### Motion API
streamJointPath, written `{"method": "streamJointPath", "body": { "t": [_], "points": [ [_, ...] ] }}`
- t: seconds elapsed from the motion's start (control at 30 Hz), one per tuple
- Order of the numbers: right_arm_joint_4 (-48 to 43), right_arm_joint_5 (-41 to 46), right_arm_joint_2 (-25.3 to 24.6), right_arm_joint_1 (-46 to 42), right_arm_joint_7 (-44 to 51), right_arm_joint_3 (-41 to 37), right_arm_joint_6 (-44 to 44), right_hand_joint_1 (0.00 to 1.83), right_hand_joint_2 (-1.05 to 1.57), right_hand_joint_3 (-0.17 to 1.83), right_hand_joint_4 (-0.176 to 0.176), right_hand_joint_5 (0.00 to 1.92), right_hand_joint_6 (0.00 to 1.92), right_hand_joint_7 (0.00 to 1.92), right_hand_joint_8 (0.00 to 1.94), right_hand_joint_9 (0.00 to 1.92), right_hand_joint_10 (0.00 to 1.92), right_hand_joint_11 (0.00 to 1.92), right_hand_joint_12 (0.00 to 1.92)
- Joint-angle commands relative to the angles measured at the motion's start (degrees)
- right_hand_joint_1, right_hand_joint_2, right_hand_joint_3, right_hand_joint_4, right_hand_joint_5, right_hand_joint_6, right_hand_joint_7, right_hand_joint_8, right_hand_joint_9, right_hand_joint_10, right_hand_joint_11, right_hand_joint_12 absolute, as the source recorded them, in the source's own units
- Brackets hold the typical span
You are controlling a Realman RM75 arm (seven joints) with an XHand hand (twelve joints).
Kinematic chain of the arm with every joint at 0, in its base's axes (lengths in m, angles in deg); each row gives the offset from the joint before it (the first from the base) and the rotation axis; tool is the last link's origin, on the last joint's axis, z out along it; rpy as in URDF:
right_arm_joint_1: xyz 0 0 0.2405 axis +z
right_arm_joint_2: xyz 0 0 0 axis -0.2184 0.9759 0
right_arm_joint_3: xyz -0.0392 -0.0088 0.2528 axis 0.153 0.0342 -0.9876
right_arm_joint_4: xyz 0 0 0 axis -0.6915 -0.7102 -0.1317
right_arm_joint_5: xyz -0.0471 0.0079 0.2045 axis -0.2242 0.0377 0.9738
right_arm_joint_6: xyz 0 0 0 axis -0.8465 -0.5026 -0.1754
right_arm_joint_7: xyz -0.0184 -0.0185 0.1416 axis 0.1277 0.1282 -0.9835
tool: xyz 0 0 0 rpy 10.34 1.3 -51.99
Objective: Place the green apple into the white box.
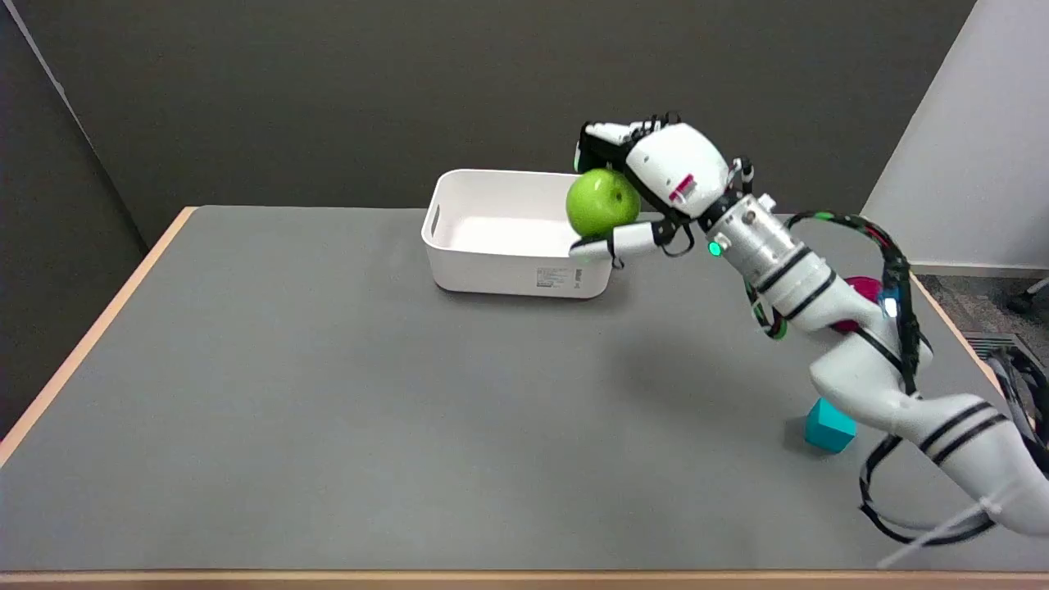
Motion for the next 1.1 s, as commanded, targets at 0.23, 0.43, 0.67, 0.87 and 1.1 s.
{"method": "streamJointPath", "body": {
  "t": [0.23,0.43,0.67,0.87,1.1],
  "points": [
    [29.2,1.4,-7.3,27.5,2.0,13.7,4.0,1.18,1.10,0.39,-0.176,0.65,1.53,0.71,1.55,0.87,1.68,0.72,1.92],
    [34.3,2.1,-10.5,28.7,2.2,13.8,3.8,1.17,1.11,0.39,-0.176,0.64,1.55,0.69,1.57,0.87,1.75,0.71,1.92],
    [36.7,2.1,-13.4,30.3,2.4,14.7,3.8,1.17,1.12,0.38,-0.176,0.63,1.55,0.68,1.57,0.87,1.76,0.69,1.92],
    [40.0,2.1,-16.4,32.4,2.4,16.3,4.0,1.17,1.13,0.37,-0.176,0.62,1.56,0.68,1.58,0.87,1.77,0.64,1.92],
    [46.5,2.1,-19.2,36.4,2.4,17.8,3.7,1.16,1.15,0.36,-0.176,0.60,1.59,0.66,1.60,0.85,1.80,0.57,1.92]
  ]
}}
